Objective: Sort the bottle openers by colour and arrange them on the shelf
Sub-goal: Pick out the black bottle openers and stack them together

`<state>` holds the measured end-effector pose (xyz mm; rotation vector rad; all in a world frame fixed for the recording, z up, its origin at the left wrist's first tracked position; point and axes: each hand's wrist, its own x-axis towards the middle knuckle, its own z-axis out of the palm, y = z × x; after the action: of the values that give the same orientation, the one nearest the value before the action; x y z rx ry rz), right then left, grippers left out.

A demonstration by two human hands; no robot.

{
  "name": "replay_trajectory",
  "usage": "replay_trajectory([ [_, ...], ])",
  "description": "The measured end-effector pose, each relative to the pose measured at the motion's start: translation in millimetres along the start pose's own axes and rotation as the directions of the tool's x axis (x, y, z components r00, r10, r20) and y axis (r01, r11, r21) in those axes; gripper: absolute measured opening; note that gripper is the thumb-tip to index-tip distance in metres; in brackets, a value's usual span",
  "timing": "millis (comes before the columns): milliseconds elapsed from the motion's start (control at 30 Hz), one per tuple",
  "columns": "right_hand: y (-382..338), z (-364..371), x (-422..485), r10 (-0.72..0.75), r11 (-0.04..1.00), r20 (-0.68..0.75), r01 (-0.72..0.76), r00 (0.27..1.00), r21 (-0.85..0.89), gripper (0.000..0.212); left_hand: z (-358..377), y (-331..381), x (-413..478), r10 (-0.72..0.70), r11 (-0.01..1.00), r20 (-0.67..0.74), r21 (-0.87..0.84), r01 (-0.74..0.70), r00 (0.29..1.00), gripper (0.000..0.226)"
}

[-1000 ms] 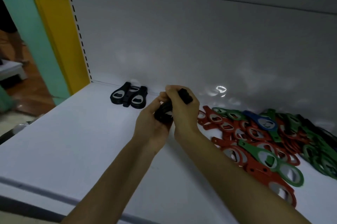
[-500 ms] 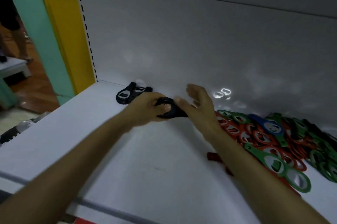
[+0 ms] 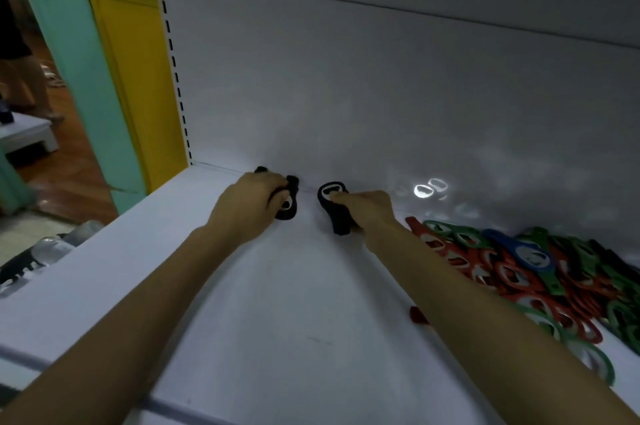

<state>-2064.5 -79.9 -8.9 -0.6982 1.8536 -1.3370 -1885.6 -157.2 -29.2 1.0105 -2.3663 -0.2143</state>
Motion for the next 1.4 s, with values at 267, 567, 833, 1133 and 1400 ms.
replay_trajectory([
  [267, -4.3, 55.8, 31.5, -0.083, 0.981, -0.056, 0.072, 0.995, -0.181, 0.054, 14.2, -13.2, -7.3, 0.13, 0.985, -0.045, 0.119, -0.124, 0.99, 0.019],
  [567, -11.8, 55.0, 43.9, -0.073, 0.868, 0.075, 0.1, 0.995, -0.487, 0.03, 18.4, -14.3, -9.0, 0.121, 0.99, -0.058, 0.074, -0.116, 0.991, 0.024],
  [833, -11.2, 47.6, 50.4, 0.08, 0.96, 0.1, -0.049, 0.992, -0.275, 0.016, 19.3, -16.4, -10.3, 0.113, 0.993, -0.071, 0.036, -0.111, 0.991, 0.024],
  [1133, -11.8, 23.3, 20.9, -0.103, 0.903, 0.079, 0.127, 0.992, -0.412, 0.017, 10.3, 5.3, -12.3, 0.213, 0.972, -0.119, 0.127, -0.198, 0.97, 0.03],
  [1400, 6.7, -76.0, -13.1, -0.496, 0.605, 0.071, 0.403, 0.866, -0.687, 0.019, 23.0, 83.6, -3.8, 0.481, 0.866, -0.026, 0.172, -0.471, 0.876, 0.034],
])
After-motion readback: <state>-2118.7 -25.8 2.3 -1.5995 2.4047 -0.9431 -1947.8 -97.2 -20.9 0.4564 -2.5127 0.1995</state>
